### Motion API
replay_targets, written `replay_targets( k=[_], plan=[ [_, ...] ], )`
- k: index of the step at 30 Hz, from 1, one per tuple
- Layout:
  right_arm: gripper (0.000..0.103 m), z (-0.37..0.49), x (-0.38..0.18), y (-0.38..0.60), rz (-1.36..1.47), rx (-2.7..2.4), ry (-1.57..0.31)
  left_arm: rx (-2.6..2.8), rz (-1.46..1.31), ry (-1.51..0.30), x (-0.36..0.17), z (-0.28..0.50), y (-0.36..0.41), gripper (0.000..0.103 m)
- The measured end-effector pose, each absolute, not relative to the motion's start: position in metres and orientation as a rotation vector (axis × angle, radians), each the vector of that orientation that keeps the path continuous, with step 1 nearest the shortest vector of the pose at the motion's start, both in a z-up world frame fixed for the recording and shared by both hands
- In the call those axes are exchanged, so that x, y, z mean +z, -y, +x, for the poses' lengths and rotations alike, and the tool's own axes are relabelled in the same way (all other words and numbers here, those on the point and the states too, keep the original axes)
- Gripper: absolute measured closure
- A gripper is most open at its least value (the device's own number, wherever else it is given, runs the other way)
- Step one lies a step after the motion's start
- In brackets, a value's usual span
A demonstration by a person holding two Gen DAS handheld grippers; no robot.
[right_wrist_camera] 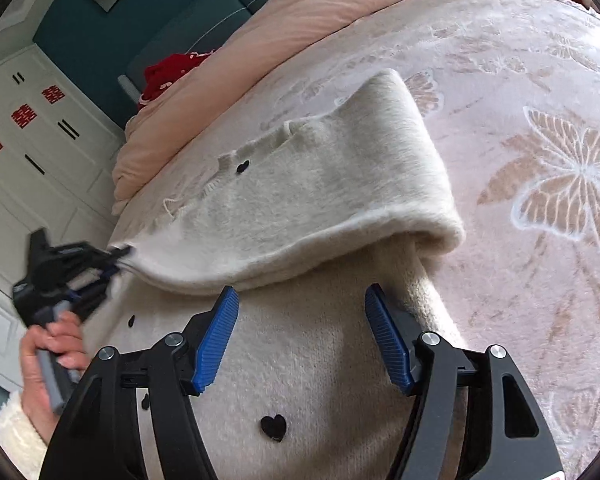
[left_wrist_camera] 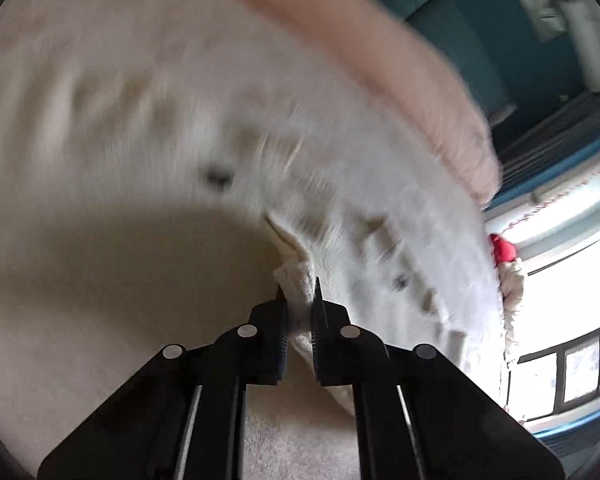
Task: Fold small clothes
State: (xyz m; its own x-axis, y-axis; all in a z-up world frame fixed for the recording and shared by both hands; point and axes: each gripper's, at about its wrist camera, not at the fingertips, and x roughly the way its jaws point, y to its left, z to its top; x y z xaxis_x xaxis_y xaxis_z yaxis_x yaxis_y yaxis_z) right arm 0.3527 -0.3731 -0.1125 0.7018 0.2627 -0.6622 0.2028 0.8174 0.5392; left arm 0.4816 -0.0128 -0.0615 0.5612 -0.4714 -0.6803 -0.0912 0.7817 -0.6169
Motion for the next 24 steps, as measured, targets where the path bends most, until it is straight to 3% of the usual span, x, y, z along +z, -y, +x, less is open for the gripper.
replay_targets(
  k=[4, 11, 12, 13, 17, 21, 24],
  plan=[
    [0.035, 0.361, -0.109, 0.373, 0.651, 0.058, -0.789, -0.226, -0.674, -0.858, -0.029, 0.472, -0.028, 0.095],
    [0.036, 0.390, -0.118, 0.371, 0.737, 0.048, -0.787, -0.118, -0.585, -0.970, -0.079, 0.473, -0.049, 0.094],
    [0.053, 0.393, -0.119, 0.375, 0.772, 0.037, -0.778, -0.111, -0.604, -0.969, -0.082, 0.470, -0.051, 0.094],
    [0.096, 0.396, -0.117, 0.380, 0.797, 0.031, -0.768, -0.104, -0.611, -0.965, -0.084, 0.468, -0.053, 0.094],
    [0.096, 0.383, -0.080, 0.386, 0.705, 0.016, -0.636, -0.101, -0.556, -0.957, -0.086, 0.464, -0.054, 0.094],
    [0.097, 0.399, -0.125, 0.385, 0.597, -0.070, -0.866, -0.078, -0.515, -0.992, -0.104, 0.461, -0.059, 0.094],
    [0.092, 0.383, -0.113, 0.385, 0.601, -0.082, -0.839, -0.077, -0.491, -0.965, -0.104, 0.455, -0.058, 0.092]
  ],
)
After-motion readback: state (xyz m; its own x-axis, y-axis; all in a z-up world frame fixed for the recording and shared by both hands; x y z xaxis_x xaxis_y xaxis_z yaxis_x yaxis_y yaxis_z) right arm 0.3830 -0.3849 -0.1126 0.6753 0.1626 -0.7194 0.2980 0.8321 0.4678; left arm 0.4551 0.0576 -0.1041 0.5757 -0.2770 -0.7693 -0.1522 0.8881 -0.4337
